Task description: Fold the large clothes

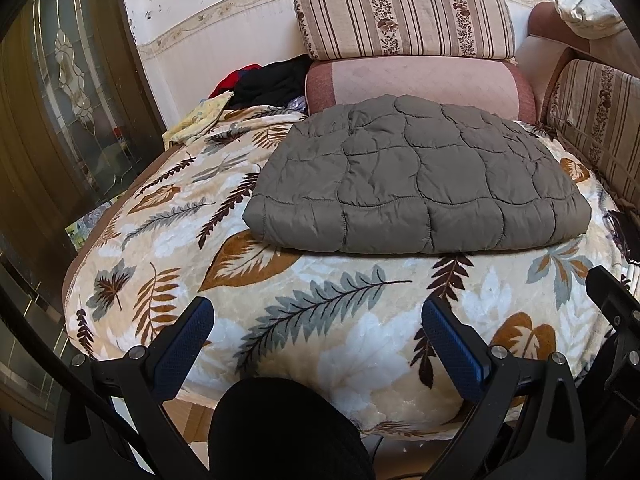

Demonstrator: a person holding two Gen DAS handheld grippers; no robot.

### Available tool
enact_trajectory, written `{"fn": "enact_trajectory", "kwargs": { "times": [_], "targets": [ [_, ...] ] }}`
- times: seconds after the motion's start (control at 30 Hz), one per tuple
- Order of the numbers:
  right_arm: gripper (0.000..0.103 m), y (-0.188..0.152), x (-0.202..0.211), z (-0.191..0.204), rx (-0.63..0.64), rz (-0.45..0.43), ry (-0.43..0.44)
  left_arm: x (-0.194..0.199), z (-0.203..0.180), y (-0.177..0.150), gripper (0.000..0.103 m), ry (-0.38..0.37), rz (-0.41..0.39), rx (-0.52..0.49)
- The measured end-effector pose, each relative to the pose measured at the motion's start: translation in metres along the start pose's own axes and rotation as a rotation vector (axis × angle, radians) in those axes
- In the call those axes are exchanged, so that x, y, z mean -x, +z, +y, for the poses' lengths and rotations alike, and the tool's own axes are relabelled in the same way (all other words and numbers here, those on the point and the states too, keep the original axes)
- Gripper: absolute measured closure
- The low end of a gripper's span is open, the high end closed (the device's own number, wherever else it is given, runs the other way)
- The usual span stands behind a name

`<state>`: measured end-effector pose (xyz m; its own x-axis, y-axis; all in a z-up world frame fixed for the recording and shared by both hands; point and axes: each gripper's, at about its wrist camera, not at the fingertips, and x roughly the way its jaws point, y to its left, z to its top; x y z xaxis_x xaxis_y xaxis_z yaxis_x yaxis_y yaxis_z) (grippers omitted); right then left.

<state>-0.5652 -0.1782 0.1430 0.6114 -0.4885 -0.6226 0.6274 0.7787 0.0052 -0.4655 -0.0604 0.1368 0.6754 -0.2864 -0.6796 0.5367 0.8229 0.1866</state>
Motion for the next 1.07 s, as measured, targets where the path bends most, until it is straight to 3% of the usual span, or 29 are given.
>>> {"fn": "enact_trajectory", "kwargs": {
  "times": [0.73, 1.07],
  "targets": [
    [0.000, -0.0031, -0.0045, -0.0016, 0.004, 0.014, -0.004, -0.0002, -0.0025, -0.0001, 0.000, 0.003, -0.009, -0.008],
    [0.000, -0.0031, -0.0047, -0.0020, 0.001, 0.007, 0.006, 0.0032, 0.0049, 0.0043, 0.000, -0.088, -0.017, 0.011]
  ]
}}
